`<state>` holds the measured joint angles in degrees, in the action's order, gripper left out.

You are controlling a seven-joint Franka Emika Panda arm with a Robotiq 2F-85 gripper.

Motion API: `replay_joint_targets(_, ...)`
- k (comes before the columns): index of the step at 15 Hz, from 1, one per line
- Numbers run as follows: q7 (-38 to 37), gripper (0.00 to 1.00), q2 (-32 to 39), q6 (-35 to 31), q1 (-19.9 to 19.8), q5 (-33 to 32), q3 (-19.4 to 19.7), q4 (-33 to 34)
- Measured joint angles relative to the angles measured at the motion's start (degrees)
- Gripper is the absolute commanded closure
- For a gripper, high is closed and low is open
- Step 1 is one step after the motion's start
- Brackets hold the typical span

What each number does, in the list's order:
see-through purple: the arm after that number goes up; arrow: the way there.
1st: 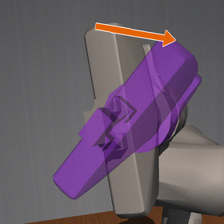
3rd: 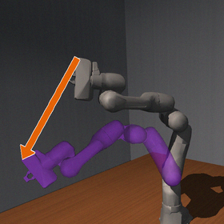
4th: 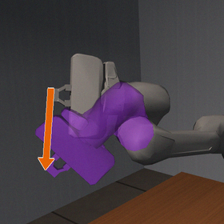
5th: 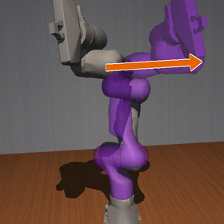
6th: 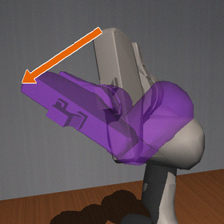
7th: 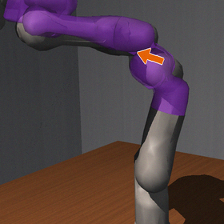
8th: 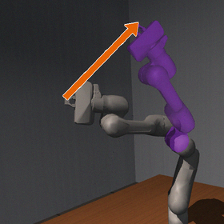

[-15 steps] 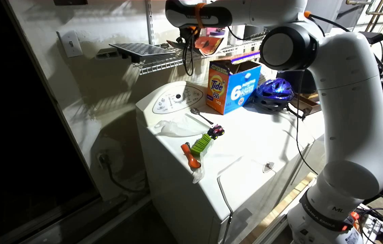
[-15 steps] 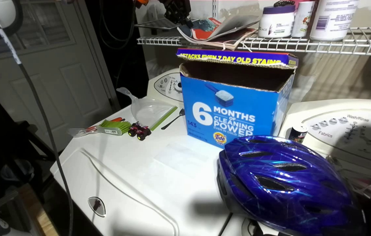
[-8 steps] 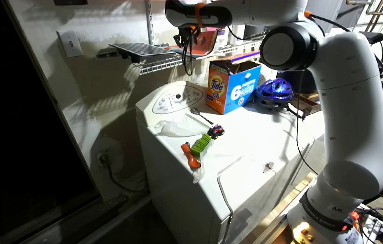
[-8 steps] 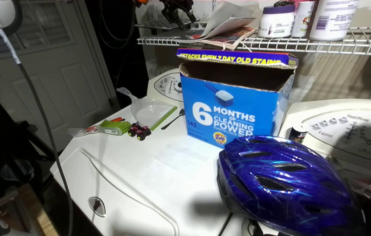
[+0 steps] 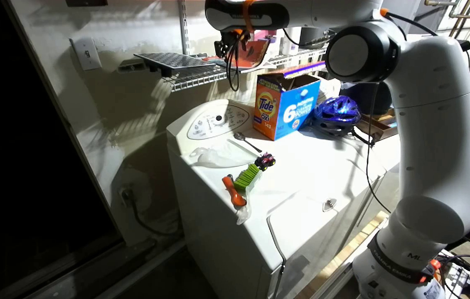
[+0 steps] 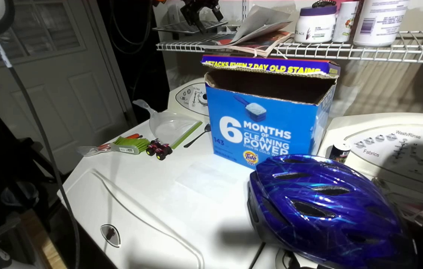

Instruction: Put the magazine on the first bottom shelf

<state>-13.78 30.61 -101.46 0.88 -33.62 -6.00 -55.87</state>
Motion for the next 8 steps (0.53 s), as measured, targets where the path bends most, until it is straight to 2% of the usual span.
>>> replay_joint_targets(4,1.3,0.00,-4.5,-1.0,-1.8,1.1,-0.1,-5.4)
replay_joint_targets(8,3.5,0.00,-9.5,-5.1,-4.4,3.5,-0.2,-13.2)
